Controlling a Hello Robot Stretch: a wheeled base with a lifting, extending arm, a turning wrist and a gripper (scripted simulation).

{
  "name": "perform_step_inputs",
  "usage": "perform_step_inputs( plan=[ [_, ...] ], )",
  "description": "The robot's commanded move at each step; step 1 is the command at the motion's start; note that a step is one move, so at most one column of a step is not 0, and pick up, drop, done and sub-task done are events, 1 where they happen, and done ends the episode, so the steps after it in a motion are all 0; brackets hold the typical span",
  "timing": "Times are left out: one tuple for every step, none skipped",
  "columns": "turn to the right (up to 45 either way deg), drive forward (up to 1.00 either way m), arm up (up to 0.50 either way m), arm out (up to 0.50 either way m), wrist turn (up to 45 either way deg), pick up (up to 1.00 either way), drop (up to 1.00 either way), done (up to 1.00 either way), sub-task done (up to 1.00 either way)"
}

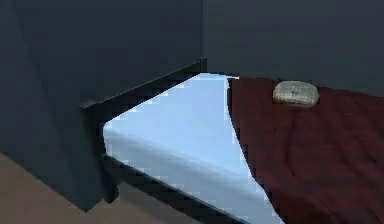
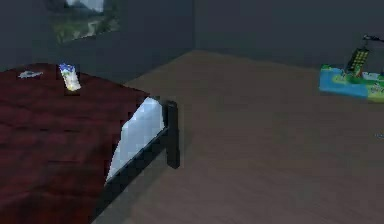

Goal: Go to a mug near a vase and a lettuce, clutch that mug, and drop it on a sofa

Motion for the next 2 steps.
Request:
perform_step_inputs(
  plan=[
    [-45.0,0.0,0.0,0.0,0.0,0.0,0.0,0.0,0.0],
    [-12.0,0.0,0.0,0.0,0.0,0.0,0.0,0.0,0.0]
  ],
)
